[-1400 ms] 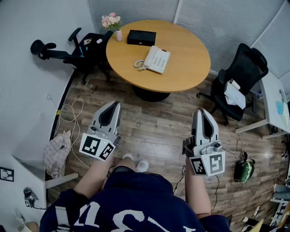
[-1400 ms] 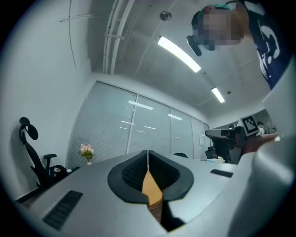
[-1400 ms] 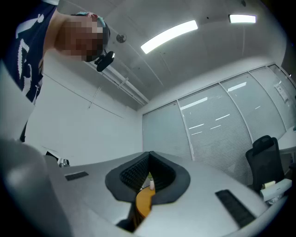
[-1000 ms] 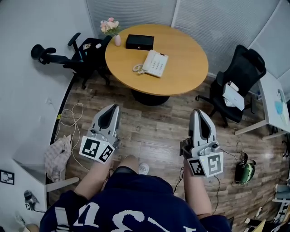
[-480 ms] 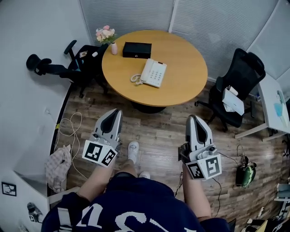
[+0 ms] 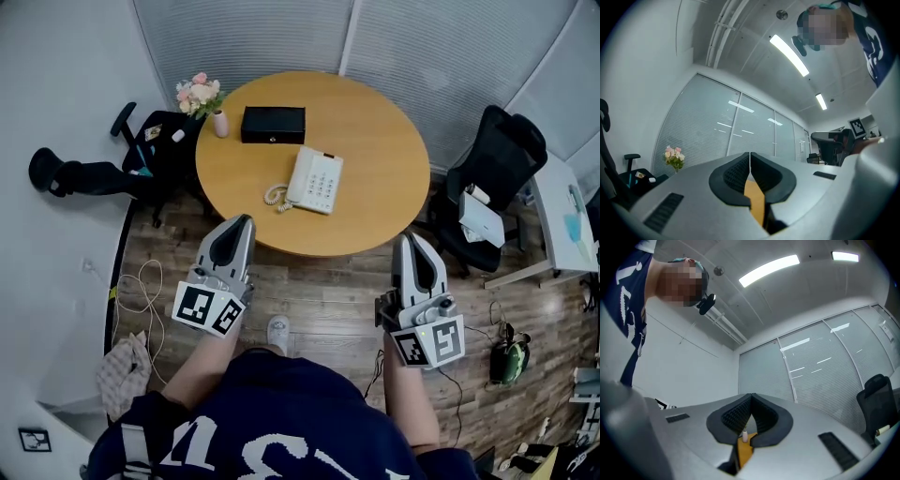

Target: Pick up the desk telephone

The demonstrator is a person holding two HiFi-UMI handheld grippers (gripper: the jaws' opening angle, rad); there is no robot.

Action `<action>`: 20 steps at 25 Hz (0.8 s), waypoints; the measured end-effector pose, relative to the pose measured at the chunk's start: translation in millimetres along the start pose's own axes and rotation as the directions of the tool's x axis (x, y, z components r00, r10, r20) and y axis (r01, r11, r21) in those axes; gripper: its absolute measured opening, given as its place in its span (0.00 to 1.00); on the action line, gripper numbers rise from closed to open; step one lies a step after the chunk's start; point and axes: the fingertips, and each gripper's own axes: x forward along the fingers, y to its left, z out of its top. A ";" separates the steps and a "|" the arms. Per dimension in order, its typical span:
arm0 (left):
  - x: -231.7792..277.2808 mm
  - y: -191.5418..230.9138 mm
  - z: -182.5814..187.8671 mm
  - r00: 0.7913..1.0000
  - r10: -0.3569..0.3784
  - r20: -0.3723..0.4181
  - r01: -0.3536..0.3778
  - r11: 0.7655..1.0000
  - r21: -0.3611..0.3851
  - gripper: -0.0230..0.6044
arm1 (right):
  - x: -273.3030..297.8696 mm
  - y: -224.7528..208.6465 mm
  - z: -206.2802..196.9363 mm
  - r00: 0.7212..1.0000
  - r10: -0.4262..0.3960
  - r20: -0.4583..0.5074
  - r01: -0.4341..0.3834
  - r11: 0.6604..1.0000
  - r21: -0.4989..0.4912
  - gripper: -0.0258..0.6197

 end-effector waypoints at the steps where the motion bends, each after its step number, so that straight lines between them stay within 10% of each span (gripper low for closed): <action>1: 10.1 7.2 -0.5 1.000 -0.011 0.000 0.011 1.000 -0.003 0.07 | 8.9 -2.7 -3.5 1.000 -0.004 -0.004 0.004 1.000 -0.006 0.08; 20: 100.1 80.7 -39.0 0.997 -0.031 -0.071 0.028 0.999 -0.047 0.07 | 107.6 -45.6 -51.0 0.999 0.039 -0.002 -0.039 0.999 0.034 0.08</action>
